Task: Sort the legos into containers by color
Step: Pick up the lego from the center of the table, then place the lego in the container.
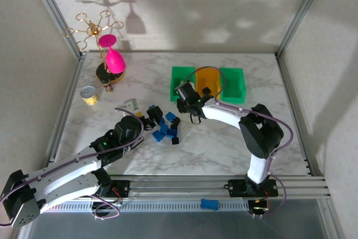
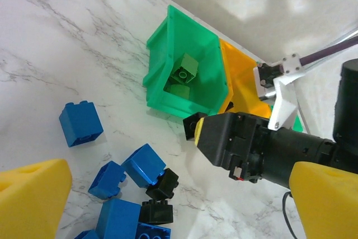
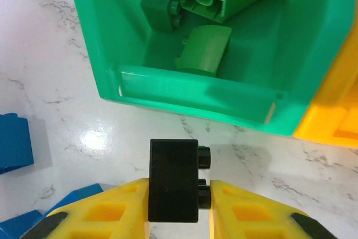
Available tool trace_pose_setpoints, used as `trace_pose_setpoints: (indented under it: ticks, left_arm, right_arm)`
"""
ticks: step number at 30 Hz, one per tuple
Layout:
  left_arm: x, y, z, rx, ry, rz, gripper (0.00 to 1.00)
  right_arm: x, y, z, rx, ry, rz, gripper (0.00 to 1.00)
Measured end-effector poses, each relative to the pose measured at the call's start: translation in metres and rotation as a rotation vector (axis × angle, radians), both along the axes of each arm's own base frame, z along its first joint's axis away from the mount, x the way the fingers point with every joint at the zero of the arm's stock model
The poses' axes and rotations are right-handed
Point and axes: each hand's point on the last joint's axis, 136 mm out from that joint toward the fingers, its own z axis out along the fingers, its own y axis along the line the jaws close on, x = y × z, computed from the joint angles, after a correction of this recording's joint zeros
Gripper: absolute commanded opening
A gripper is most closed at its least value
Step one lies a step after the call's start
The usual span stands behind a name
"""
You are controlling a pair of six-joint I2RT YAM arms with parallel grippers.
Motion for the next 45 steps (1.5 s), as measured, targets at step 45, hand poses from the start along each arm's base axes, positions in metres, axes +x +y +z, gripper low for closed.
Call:
trace_pose_setpoints:
  ticks: [45]
  left_arm:
    - [0.026, -0.064, 0.011, 0.057, 0.003, -0.182, 1.00]
  right_arm:
    - [0.119, -0.106, 0.026, 0.050, -0.057, -0.211, 0.38]
